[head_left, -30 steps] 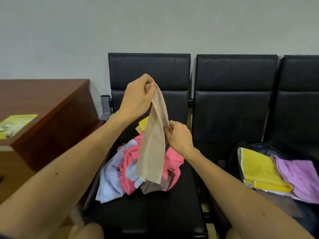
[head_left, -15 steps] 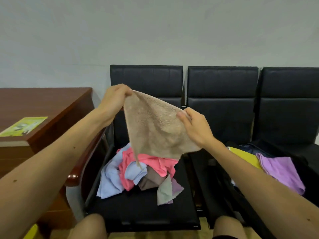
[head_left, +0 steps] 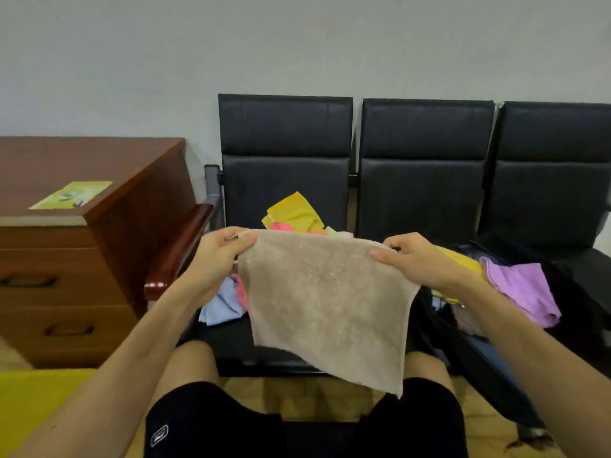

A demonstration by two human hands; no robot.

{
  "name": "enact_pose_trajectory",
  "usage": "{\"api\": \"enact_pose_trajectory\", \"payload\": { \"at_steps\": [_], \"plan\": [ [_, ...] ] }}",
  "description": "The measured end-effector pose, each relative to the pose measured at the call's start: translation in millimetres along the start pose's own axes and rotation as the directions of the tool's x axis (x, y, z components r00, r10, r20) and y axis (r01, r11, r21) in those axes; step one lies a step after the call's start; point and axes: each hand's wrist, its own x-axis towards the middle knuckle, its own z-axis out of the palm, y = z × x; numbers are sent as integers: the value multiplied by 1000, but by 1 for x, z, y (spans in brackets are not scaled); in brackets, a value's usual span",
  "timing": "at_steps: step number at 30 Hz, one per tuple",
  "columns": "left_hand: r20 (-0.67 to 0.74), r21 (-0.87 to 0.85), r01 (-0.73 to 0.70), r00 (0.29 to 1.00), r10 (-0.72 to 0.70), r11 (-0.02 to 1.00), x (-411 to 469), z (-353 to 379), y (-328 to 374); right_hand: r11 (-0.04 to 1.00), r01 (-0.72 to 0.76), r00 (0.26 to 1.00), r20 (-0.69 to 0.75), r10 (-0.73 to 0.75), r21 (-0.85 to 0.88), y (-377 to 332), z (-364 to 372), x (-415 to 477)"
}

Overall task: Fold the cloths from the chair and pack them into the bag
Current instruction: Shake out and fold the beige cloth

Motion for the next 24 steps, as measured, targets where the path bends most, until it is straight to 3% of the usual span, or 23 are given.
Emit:
{"api": "enact_pose_trajectory", "payload": {
  "at_steps": [7, 13, 24],
  "plan": [
    [-82, -113, 26, 996, -35, 993, -44, 9, -38, 903, -175, 985, 65, 163, 392, 10, 49, -35],
    [-158, -154, -25, 987, 0, 988, -73, 19, -39, 810, -156, 983, 8, 184, 565, -9, 90, -55],
    [45, -157, -157, 985, 166, 975, -128, 57, -28, 671, -99, 965, -95, 246, 735, -46, 143, -71]
  ]
}}
